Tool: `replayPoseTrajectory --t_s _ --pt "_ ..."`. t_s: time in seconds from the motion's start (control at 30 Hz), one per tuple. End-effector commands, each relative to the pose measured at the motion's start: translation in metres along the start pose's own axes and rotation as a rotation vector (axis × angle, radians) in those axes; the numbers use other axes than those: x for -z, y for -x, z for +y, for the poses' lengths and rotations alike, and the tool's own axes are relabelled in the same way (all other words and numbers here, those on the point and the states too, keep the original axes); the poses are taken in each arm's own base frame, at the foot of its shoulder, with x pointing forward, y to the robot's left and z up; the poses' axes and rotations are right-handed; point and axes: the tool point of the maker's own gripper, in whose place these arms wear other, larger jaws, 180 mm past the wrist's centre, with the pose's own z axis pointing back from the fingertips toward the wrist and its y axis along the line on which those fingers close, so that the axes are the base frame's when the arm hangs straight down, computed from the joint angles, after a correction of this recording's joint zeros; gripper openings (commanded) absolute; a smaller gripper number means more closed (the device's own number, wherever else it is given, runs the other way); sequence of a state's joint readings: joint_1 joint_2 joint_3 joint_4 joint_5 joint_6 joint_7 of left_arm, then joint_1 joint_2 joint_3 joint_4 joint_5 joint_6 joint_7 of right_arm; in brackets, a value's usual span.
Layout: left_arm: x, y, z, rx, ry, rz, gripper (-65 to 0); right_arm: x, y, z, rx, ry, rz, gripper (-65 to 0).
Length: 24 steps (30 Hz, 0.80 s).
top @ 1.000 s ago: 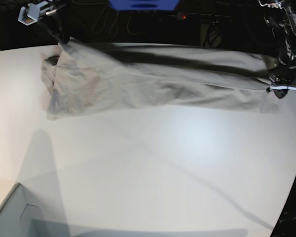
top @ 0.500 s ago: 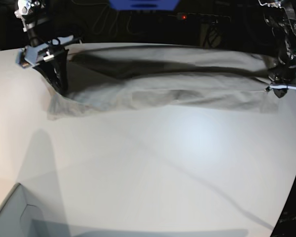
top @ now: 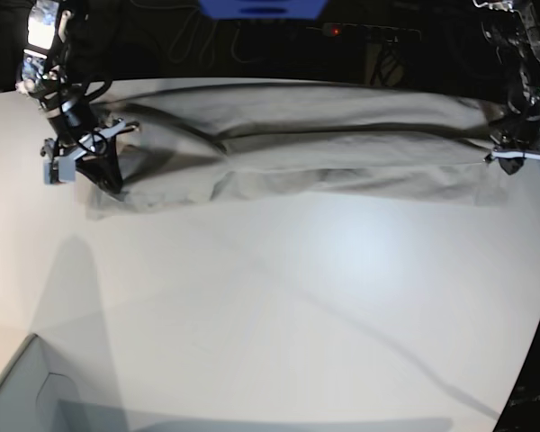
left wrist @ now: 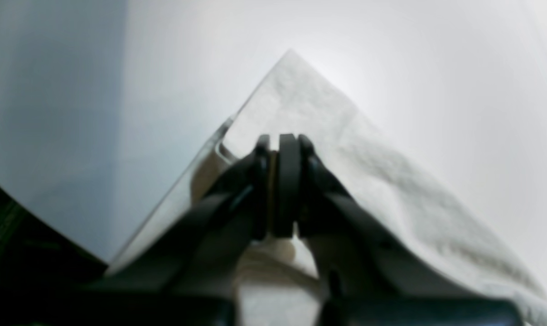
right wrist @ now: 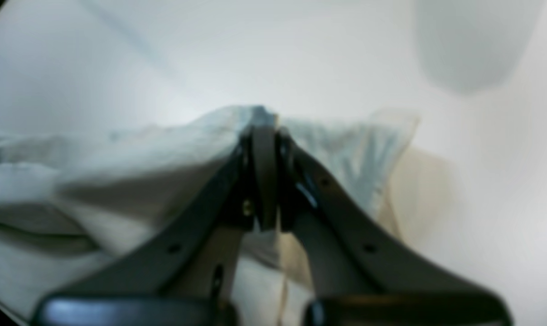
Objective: Layout the t-shirt on the table in an organized manner, then fold the t-shirt properly
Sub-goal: 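Lower the folded strip and press its ends flat with both grippers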
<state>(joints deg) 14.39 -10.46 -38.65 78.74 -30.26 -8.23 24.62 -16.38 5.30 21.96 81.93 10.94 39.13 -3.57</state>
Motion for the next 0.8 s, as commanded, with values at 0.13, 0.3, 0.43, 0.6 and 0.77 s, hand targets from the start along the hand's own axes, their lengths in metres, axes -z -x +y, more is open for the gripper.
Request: replayPoseTrajectory --t_s 0.13,0.3,0.43,0.6,0.77 --pt "0.0 -0.018 -0.001 0.012 0.008 -0.049 -65.0 0.01 0.005 -0.011 0.001 -0.003 0.011 -62.3" --pt "0.0 -0.018 -0.002 0.011 0.009 -0.047 -58.0 0.011 0.02 -0.007 -0.066 0.002 0.078 -43.8" --pt "0.0 -0.016 -0.001 0.009 0.008 -0.042 -36.6 0.0 0.01 0.001 -0.099 0.0 0.054 -31.8" --pt "-0.001 -0.015 0.0 0.011 0.007 -0.041 -27.6 -0.011 0.007 0.021 -0.099 -0.011 0.034 -28.3" --pt "0.0 -0.01 0.004 0.009 -0.002 -0.027 -25.3 -0.012 0.027 0.024 -0.054 -0.01 0.074 -28.3"
